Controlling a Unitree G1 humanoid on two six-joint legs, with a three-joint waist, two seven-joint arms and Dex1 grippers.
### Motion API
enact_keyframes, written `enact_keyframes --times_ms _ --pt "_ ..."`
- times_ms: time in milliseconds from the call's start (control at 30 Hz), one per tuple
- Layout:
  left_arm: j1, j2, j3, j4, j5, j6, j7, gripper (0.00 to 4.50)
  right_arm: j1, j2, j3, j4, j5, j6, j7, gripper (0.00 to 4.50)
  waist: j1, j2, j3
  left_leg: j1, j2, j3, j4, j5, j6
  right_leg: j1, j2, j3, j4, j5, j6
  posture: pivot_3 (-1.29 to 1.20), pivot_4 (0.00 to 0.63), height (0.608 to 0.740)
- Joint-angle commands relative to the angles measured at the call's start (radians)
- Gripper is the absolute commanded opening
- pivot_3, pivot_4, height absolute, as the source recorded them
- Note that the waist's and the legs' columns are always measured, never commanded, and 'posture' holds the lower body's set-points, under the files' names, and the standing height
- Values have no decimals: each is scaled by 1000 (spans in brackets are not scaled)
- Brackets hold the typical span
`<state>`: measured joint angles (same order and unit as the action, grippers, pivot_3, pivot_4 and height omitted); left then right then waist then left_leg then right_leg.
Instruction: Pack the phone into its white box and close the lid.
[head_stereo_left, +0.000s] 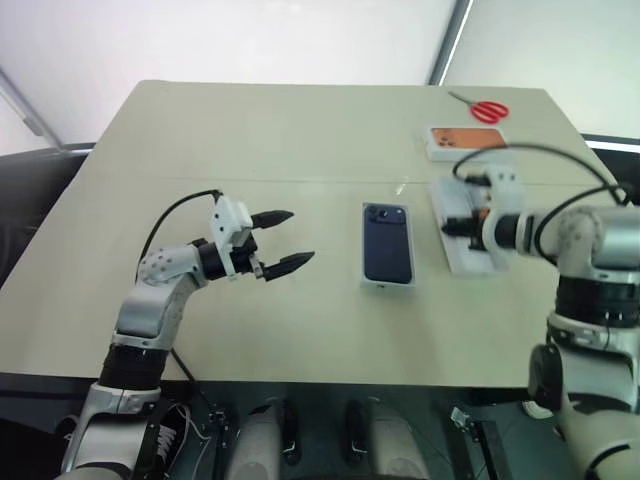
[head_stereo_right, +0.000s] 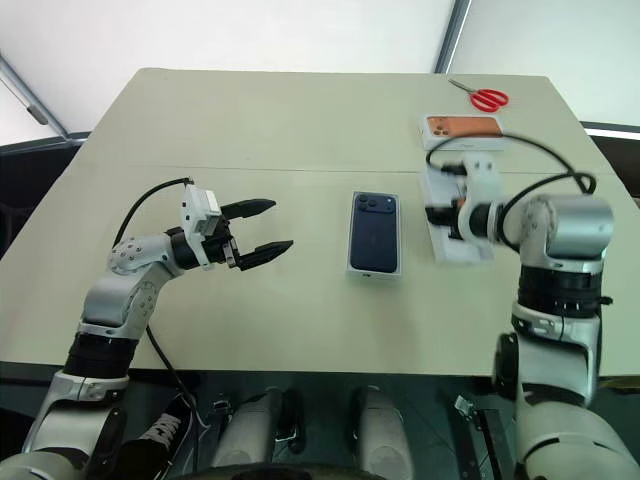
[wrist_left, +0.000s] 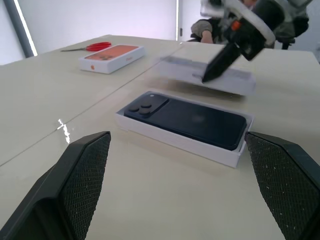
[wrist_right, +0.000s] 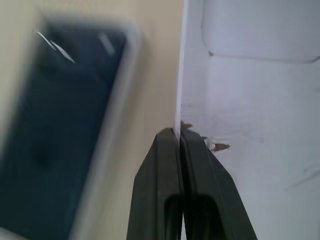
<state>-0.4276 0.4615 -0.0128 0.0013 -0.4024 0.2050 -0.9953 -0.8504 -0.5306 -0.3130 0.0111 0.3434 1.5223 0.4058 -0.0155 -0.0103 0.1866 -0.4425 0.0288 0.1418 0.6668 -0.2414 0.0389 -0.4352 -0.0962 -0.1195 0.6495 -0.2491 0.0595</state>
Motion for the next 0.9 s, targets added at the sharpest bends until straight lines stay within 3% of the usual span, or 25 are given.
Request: enact_keyframes --times_ms 33,100,267,333,467,600,700,900 --pt "-34 -1 32 11 -5 7 40 4500 -81 57 -101 -43 70 -91 8 51 4 0 0 0 0 0 0 0 0 0 0 0 0 0 0 0 150 738" --pt "-51 -5 45 24 -24 43 62 4500 -120 103 -152 -55 108 -87 4 51 5 0 0 0 0 0 0 0 0 1 0 0 0 0 0 0 150 738" --pt "-111 -25 90 90 -70 155 133 4500 -219 393 -441 -93 237 64 -62 51 2 0 0 0 0 0 0 0 0 1 0 0 1 0 0 0 150 738" --pt "-118 -44 105 107 -77 173 166 4500 -155 484 -429 -153 274 64 -57 51 0 0 -1 0 0 0 0 0 0 1 1 0 0 0 0 0 150 738" --pt "-107 -73 116 101 -81 205 221 4500 -121 647 -542 -131 358 90 -110 51 1 0 -1 0 0 0 0 0 0 1 0 0 0 0 0 0 150 738" --pt "-92 -79 109 69 -85 224 241 4500 -17 666 -449 -145 422 92 -112 51 2 0 -1 0 -1 0 0 0 0 1 0 0 0 0 0 0 150 738" --pt "-88 -81 111 72 -95 253 250 3708 17 651 -441 -100 408 91 -130 0 0 0 -1 0 -1 0 0 0 0 1 0 0 0 0 0 0 150 738" --pt "-74 -130 71 82 -66 242 284 714 48 635 -465 -16 425 92 -162 0 -4 0 -1 0 -1 0 0 0 0 1 0 0 1 0 0 0 150 738"
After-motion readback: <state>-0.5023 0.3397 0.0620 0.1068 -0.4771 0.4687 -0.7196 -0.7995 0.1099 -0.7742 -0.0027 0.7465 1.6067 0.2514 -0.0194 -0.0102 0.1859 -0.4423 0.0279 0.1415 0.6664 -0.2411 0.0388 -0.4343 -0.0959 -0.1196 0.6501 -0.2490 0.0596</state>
